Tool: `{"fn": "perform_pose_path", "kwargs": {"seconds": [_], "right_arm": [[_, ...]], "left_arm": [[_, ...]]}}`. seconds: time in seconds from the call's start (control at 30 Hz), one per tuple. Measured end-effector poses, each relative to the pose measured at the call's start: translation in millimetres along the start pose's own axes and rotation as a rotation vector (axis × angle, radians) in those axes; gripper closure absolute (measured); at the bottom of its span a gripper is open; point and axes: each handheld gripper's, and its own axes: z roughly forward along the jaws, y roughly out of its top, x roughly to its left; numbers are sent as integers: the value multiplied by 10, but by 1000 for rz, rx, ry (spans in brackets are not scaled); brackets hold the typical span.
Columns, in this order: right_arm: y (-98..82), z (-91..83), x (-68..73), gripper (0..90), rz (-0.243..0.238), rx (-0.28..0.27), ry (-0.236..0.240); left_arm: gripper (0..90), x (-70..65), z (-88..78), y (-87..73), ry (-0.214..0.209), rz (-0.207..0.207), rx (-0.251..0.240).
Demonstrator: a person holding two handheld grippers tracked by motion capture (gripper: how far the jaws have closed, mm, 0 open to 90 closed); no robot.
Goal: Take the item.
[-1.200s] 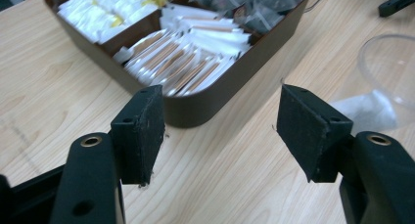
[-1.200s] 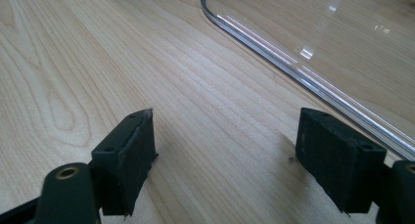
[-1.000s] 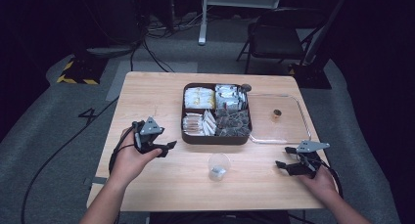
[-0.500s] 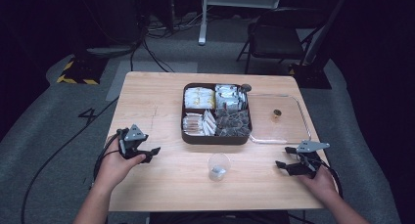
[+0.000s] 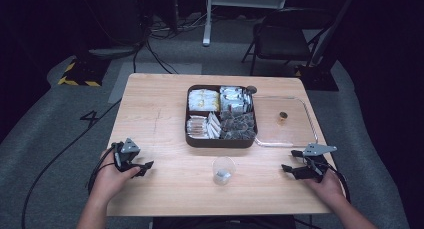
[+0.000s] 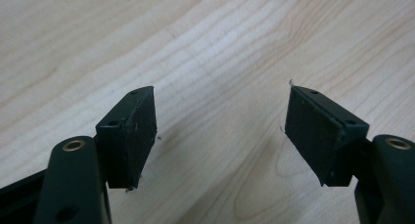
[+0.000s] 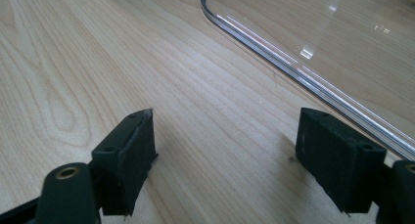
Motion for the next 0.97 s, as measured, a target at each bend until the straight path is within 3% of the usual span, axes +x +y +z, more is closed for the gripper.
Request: {"fn": "perform_pose_path", "kwargs": {"seconds": [0.1, 0.23, 0.33, 0.47, 0.63, 0.97], "right_arm": [[0, 0, 0, 227, 0, 0, 0], [0, 0, 0, 227, 0, 0, 0], [0, 0, 0, 227, 0, 0, 0], [0, 0, 0, 227, -1, 0, 0], [0, 0, 1, 227, 0, 0, 0], [6, 11, -3, 163, 9, 10, -21]], "left_arm": [[274, 0, 29, -52, -4, -10, 14], [249, -8, 33, -91, -3, -8, -4], [234, -7, 43, -133, 7, 1, -28], [142, -16, 83, -188, 10, 8, -83], [139, -43, 83, -193, 29, -24, -83], [121, -62, 92, -188, 34, -37, -82]]}}
